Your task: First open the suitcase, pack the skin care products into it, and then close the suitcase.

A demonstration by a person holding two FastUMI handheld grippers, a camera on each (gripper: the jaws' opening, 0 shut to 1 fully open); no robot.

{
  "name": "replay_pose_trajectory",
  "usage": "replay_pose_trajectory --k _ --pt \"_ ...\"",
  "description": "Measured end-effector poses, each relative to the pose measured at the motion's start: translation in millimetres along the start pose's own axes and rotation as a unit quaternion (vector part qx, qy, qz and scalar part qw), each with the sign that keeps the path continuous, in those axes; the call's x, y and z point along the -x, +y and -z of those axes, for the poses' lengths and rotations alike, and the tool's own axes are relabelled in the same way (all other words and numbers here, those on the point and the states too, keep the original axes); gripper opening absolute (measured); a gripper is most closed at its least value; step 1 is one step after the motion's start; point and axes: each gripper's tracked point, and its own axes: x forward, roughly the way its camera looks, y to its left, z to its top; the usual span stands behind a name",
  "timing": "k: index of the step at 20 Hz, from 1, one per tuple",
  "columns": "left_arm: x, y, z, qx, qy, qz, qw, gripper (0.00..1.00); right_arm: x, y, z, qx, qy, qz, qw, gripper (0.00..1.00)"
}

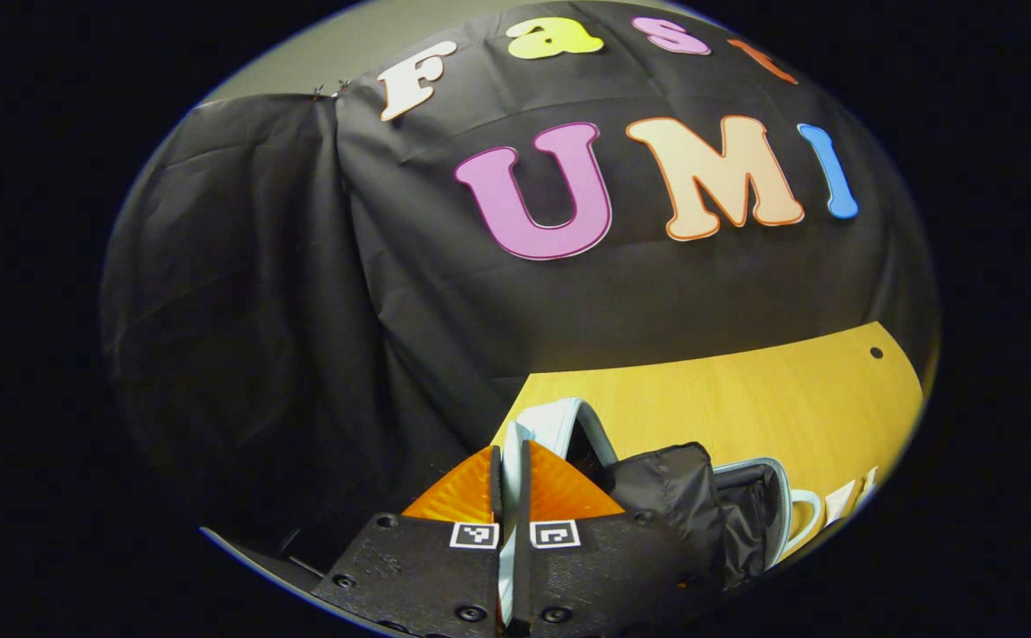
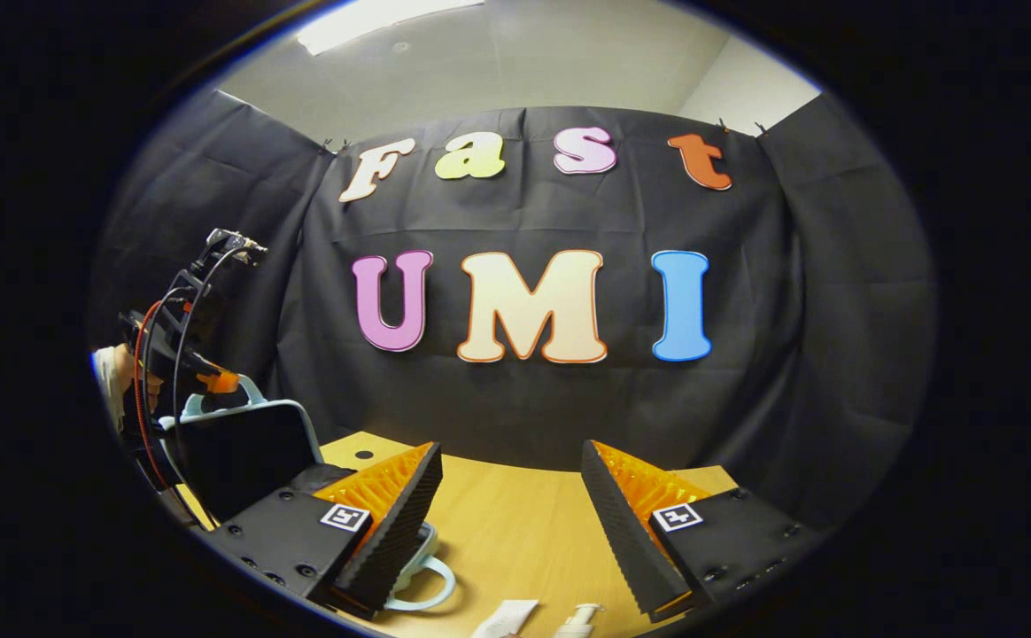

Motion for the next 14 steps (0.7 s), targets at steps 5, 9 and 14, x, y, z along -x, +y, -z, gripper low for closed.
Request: replay_pose_trajectory --k 5,9,14 --pt "-33 52 24 0.050 0.017 -0.023 0.998 0.00 -6 17 1 0.005 0.001 -0.017 1.000 1.00" --pt "-57 85 60 0.070 0.051 -0.050 0.995 0.00 -12 18 7 0.012 0.011 -0.013 1.000 1.00" --pt "-91 108 98 0.080 0.074 -0.065 0.992 0.00 -16 19 15 0.021 0.027 -0.007 0.999 0.99"
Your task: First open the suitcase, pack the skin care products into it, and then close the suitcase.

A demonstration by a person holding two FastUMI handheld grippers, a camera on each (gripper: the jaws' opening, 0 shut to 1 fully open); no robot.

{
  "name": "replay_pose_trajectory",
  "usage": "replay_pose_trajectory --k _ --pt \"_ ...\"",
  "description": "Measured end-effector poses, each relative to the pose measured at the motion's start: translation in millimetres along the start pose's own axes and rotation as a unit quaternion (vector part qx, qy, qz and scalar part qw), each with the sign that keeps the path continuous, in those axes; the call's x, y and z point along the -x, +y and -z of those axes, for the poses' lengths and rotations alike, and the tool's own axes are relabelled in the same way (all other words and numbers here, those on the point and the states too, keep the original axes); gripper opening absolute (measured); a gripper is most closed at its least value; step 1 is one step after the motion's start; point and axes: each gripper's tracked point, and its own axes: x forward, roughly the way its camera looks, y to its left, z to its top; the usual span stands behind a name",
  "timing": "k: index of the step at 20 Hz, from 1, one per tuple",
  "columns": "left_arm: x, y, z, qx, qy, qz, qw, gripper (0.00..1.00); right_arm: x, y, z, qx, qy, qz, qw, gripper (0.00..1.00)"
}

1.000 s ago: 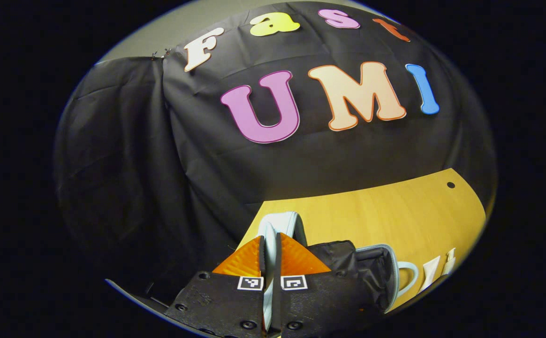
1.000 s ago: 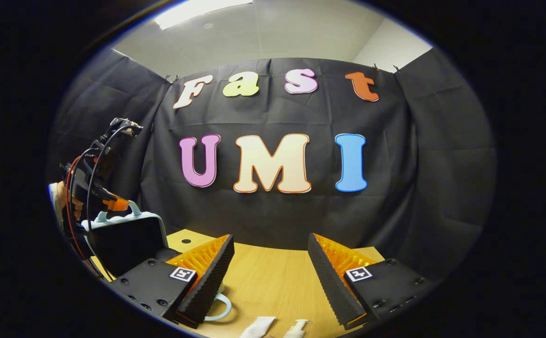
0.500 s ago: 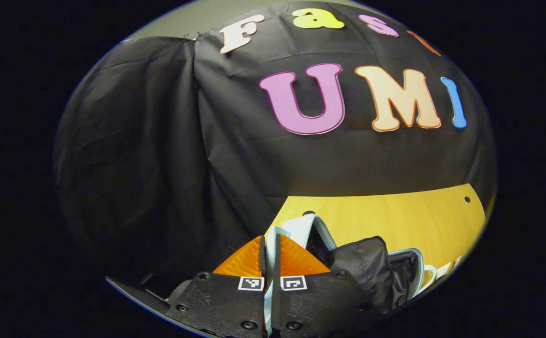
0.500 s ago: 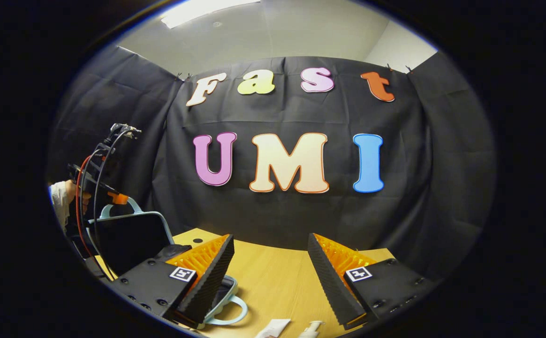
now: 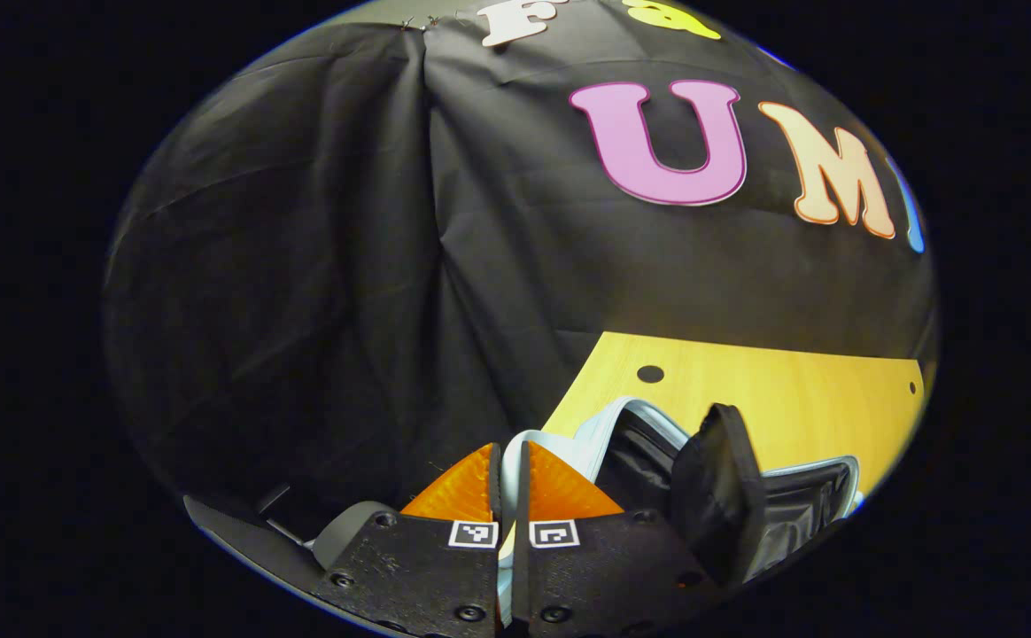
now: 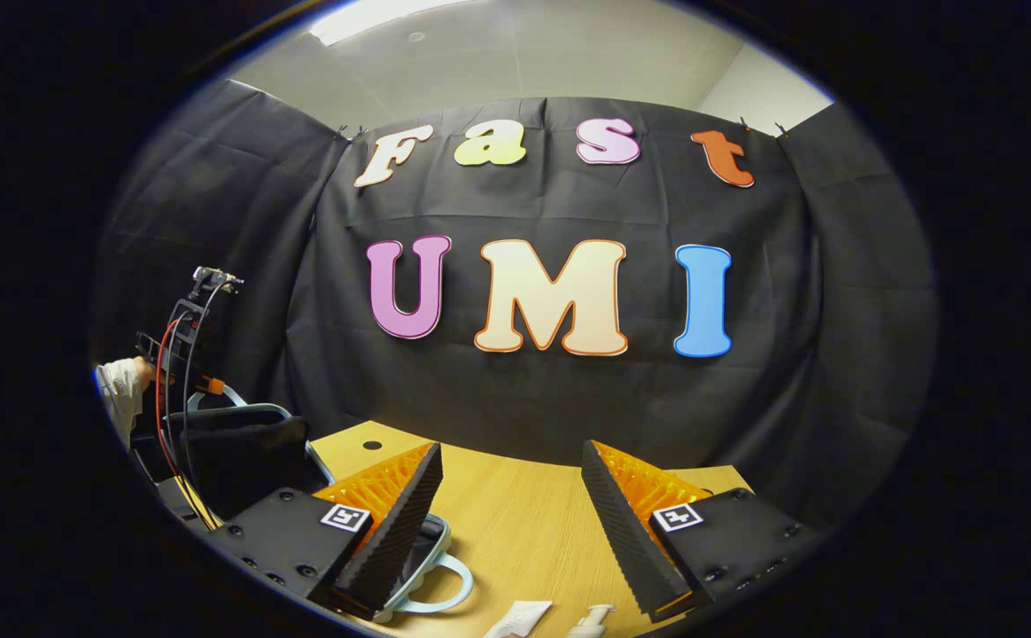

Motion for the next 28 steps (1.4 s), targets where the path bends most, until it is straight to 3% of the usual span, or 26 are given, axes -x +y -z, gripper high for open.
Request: replay_pose_trajectory --k 8,14,19,21,22,23,26,28 --pt "-72 15 75 0.017 0.077 -0.011 0.997 0.00 -6 2 16 0.022 0.030 0.012 0.999 1.00" --pt "-100 25 142 0.028 0.131 -0.016 0.991 0.00 -2 9 25 0.038 0.047 0.011 0.998 1.00" --pt "-106 32 169 -0.014 0.143 -0.029 0.989 0.03 5 4 27 0.041 0.052 0.020 0.998 1.00" --pt "-110 42 169 -0.024 0.141 -0.056 0.988 0.11 7 3 26 0.043 0.051 0.019 0.998 1.00" --pt "-108 43 170 -0.020 0.141 -0.062 0.988 0.19 9 3 26 0.044 0.050 0.018 0.998 1.00" --pt "-104 46 167 -0.014 0.134 -0.070 0.988 0.21 10 4 25 0.046 0.049 0.017 0.998 1.00" --pt "-92 54 139 0.015 0.070 -0.087 0.994 0.56 14 3 23 0.044 0.044 0.014 0.998 1.00" --pt "-74 55 108 0.032 0.031 -0.087 0.995 1.00 17 3 22 0.039 0.040 0.009 0.998 1.00"
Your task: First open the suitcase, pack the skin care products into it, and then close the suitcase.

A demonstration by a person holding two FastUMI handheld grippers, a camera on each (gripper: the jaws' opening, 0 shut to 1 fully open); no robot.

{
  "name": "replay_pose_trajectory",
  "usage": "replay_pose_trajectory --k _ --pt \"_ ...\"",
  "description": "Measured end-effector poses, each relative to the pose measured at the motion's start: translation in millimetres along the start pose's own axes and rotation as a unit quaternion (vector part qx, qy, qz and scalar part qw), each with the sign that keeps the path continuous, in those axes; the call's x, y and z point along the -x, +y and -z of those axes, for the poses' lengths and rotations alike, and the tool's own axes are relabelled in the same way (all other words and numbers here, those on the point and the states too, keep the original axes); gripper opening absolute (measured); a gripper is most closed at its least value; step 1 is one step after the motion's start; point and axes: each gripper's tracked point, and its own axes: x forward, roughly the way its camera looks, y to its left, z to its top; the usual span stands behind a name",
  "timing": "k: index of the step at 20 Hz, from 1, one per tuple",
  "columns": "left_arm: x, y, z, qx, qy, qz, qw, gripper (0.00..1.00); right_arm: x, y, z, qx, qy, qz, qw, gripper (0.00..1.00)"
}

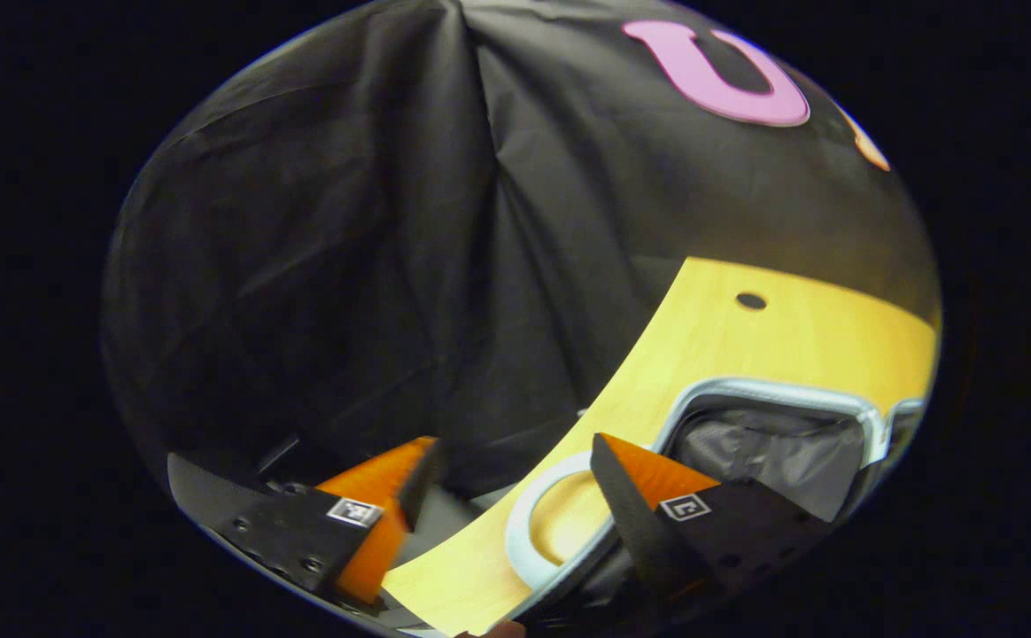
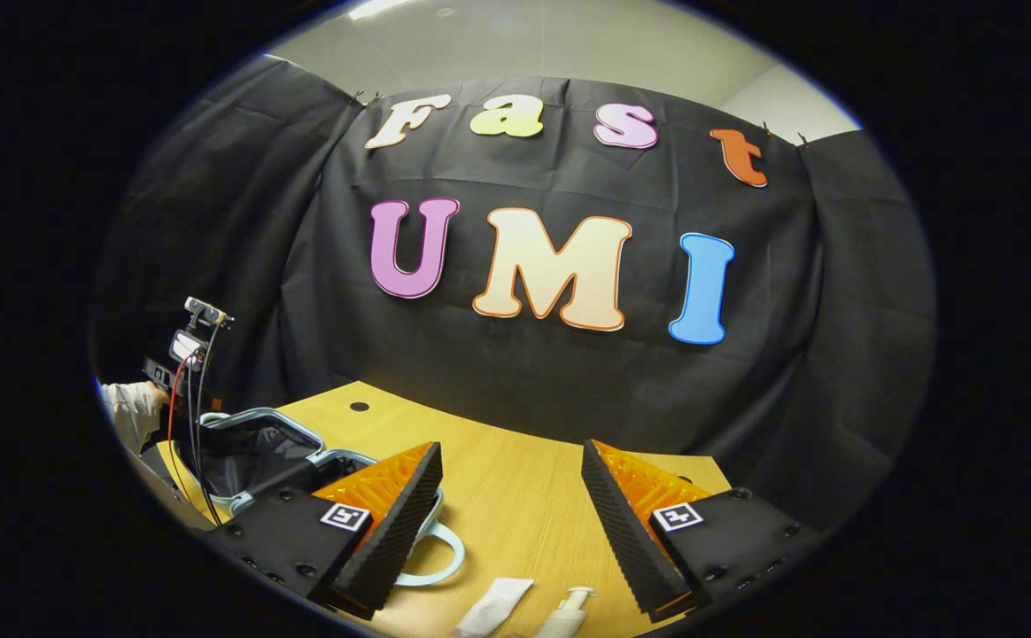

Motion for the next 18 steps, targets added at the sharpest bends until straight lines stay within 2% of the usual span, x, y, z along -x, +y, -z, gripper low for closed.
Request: replay_pose_trajectory --k 1,2,5,10,18 --pt "16 2 -14 0.006 -0.017 -0.001 1.000 1.00 1 0 -1 -0.003 -0.003 -0.003 1.000 1.00" --pt "27 3 -21 0.010 -0.034 0.000 0.999 0.95 2 -2 -3 -0.006 -0.007 -0.006 1.000 1.00" --pt "77 0 -65 0.015 -0.108 0.006 0.994 0.95 6 -9 -11 -0.017 -0.021 -0.013 1.000 1.00" --pt "169 -14 -122 -0.011 -0.191 0.019 0.981 0.94 14 -22 -19 -0.037 -0.043 -0.032 0.998 1.00" --pt "303 -48 -154 0.006 -0.275 0.075 0.959 0.94 36 -58 -37 -0.048 -0.080 -0.041 0.995 1.00"
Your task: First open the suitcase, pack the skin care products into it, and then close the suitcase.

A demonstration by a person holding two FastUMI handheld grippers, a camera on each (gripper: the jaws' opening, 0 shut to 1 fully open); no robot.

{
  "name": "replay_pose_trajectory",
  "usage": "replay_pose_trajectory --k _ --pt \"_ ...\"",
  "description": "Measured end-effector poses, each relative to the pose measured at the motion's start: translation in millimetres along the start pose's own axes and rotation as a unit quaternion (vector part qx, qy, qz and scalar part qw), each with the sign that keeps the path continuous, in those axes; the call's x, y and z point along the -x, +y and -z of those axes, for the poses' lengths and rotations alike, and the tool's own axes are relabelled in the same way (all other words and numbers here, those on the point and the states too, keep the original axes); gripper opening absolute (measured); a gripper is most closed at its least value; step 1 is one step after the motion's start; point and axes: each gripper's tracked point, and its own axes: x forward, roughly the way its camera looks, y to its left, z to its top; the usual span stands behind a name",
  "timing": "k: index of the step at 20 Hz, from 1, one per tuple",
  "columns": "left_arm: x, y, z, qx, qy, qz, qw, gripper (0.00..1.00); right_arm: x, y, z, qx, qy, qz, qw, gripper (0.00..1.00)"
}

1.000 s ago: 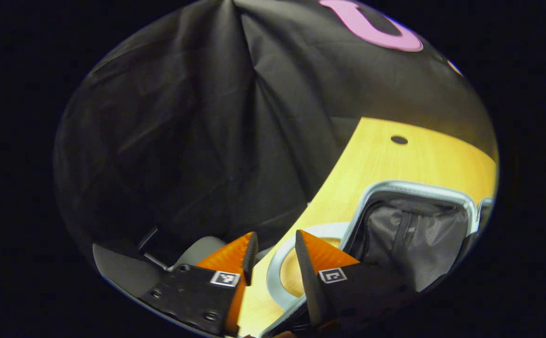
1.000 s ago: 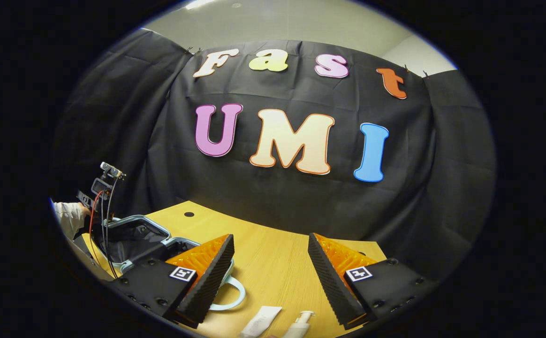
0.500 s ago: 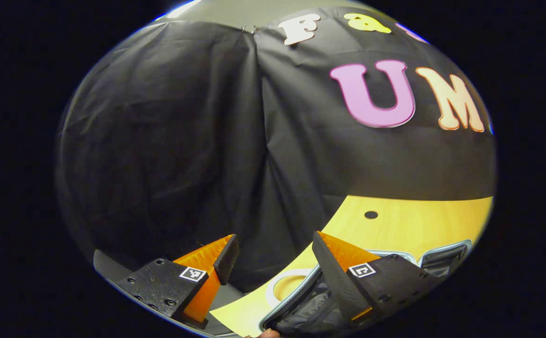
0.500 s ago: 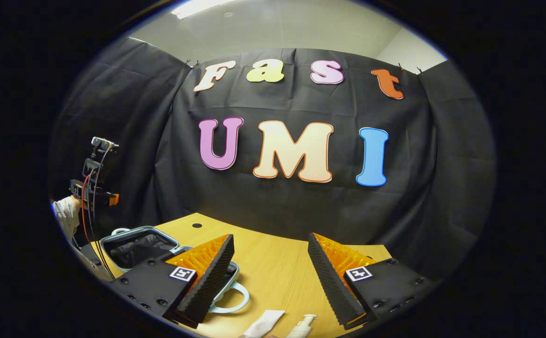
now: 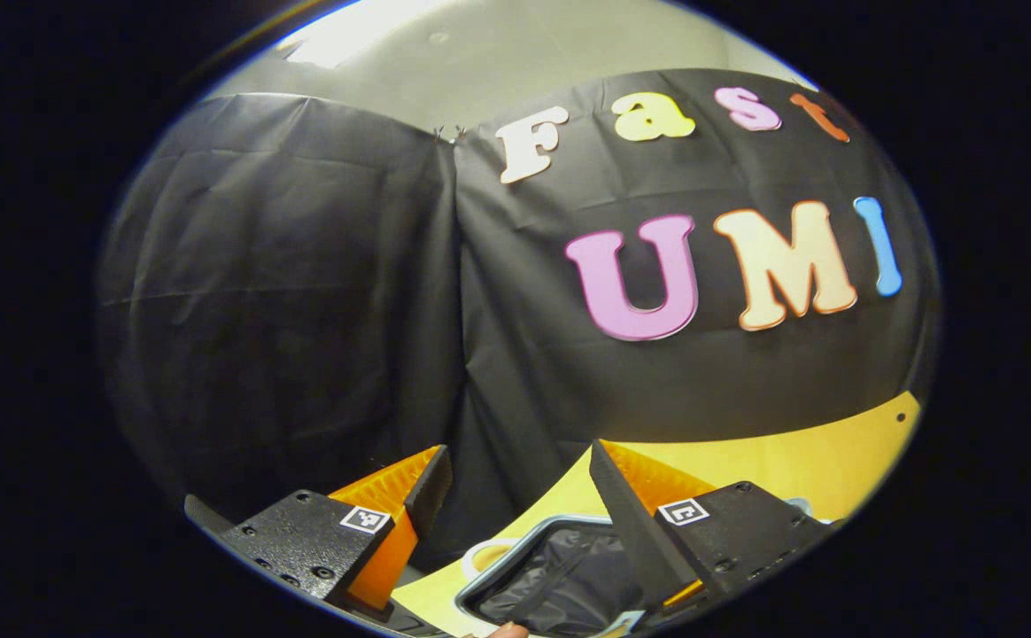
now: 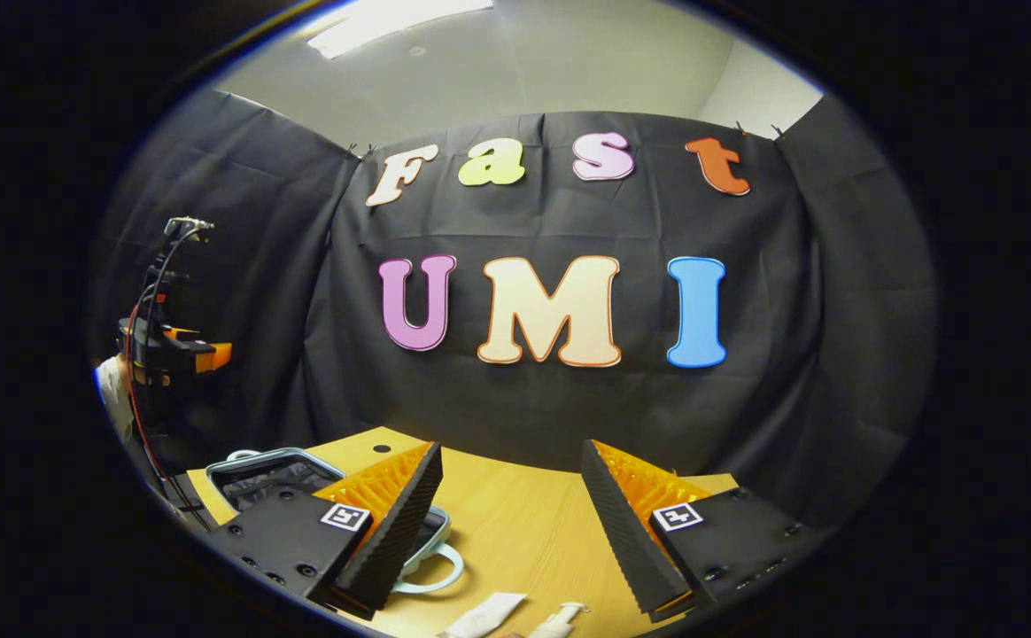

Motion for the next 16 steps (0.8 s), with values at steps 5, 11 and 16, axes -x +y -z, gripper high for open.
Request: replay_pose_trajectory --k 5,11,16 --pt "63 -47 -41 0.035 -0.034 0.043 0.998 1.00 18 -29 -15 -0.008 -0.022 -0.001 1.000 1.00" --pt "126 -140 -65 0.084 -0.060 0.107 0.989 1.00 44 -57 -23 -0.024 -0.040 -0.020 0.999 0.99" --pt "167 -210 -64 0.104 -0.064 0.190 0.974 0.94 66 -71 -13 -0.044 -0.032 0.016 0.998 1.00"
